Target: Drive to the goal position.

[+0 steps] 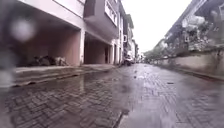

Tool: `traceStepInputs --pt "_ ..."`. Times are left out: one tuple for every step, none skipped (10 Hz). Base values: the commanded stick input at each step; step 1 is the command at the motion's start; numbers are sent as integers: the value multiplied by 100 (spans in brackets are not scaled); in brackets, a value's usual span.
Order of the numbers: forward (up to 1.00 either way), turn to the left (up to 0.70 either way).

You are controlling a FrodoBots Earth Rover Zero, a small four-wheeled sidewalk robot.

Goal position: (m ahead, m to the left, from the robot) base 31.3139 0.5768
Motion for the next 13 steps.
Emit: traceStepInputs --pt "70 -25" --pt "70 -4" --pt "70 0" --pt "70 0" --pt "70 0" --pt "70 0" --pt "70 0" --pt "70 0" --pt "70 0" --pt "70 0" --pt "70 0" --pt "70 0" --pt "70 0"
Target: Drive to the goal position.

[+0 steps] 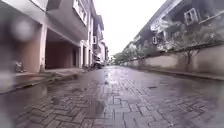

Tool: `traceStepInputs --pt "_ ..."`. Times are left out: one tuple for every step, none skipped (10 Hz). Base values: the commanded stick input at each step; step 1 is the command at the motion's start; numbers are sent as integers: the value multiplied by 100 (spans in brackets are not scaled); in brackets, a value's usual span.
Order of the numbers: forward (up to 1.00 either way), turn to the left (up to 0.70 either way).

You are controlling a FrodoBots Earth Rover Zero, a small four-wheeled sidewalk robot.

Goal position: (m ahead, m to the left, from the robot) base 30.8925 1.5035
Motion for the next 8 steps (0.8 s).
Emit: traceStepInputs --pt "70 0" --pt "70 0" --pt "70 0" --pt "70 0" --pt "70 0" --pt "70 0" --pt "70 0" --pt "70 0"
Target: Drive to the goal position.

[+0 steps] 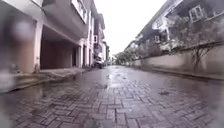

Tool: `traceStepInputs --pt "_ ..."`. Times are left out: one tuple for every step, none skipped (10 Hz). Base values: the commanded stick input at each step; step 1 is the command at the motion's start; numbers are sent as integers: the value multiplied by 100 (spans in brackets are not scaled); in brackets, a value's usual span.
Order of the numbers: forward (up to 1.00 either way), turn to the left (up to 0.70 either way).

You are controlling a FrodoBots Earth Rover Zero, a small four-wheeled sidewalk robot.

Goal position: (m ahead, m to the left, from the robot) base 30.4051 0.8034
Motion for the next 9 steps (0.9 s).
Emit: traceStepInputs --pt "70 0" --pt "70 0" --pt "70 0" --pt "70 0" --pt "70 0" --pt "70 0" --pt "70 0" --pt "70 0" --pt "70 0"
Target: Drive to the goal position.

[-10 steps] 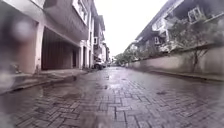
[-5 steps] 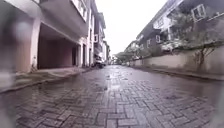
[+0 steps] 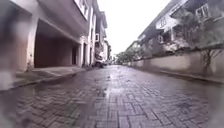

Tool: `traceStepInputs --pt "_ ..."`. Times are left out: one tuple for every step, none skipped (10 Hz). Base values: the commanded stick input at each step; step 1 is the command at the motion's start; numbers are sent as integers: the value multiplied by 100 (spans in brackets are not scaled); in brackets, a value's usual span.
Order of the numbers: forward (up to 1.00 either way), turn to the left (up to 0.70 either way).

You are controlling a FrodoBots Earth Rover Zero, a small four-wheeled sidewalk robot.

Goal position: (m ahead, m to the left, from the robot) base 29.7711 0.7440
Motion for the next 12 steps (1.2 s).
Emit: traceStepInputs --pt "70 0" --pt "70 0" --pt "70 0" --pt "70 0" --pt "70 0" --pt "70 0" --pt "70 0" --pt "70 0" --pt "70 0" --pt "70 0" --pt "70 0" --pt "70 0"
